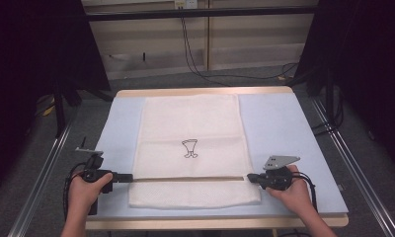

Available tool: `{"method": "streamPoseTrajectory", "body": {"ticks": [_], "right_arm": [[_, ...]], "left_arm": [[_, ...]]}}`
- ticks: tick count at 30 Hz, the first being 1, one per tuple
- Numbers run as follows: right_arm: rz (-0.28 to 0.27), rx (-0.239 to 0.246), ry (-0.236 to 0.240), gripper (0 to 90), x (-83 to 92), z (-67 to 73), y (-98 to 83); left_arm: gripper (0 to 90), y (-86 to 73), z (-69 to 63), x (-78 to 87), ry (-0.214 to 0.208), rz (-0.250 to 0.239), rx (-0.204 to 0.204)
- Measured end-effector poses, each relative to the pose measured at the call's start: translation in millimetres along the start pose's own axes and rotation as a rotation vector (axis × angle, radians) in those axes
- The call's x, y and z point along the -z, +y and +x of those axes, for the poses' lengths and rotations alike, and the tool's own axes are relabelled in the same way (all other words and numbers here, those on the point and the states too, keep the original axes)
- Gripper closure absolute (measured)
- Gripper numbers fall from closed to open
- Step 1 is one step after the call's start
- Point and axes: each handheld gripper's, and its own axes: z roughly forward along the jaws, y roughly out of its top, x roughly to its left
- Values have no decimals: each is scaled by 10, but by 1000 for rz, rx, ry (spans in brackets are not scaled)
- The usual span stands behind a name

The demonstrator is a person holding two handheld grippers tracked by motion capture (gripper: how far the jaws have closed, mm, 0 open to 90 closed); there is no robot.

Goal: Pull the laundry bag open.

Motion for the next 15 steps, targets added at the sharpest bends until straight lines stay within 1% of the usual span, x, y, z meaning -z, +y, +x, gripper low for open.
{"method": "streamPoseTrajectory", "body": {"ticks": [1,2,4,6,9,11,12,13,14,15], "right_arm": [[0,1,-3,900,-1,1,0],[2,2,-4,900,0,1,1],[1,3,-1,900,-1,-1,1],[2,3,0,900,0,-2,2],[1,4,-3,900,-2,1,2],[2,5,-5,900,-1,0,2],[1,4,-3,900,-1,-1,1],[0,4,-6,900,-1,0,1],[-3,7,-4,900,-2,2,-1],[-2,12,-5,900,2,3,3]], "left_arm": [[874,-6,14,11,7,-13,13],[874,-9,35,29,2,-9,13],[874,-31,79,42,14,-27,29],[874,-36,111,56,6,-16,29],[874,-38,105,63,22,-17,31],[873,-43,106,62,19,-24,27],[872,-39,101,72,24,-19,15],[871,-38,79,72,26,-26,10],[869,-31,63,84,32,-20,-12],[863,-27,32,93,47,-32,-18]]}}
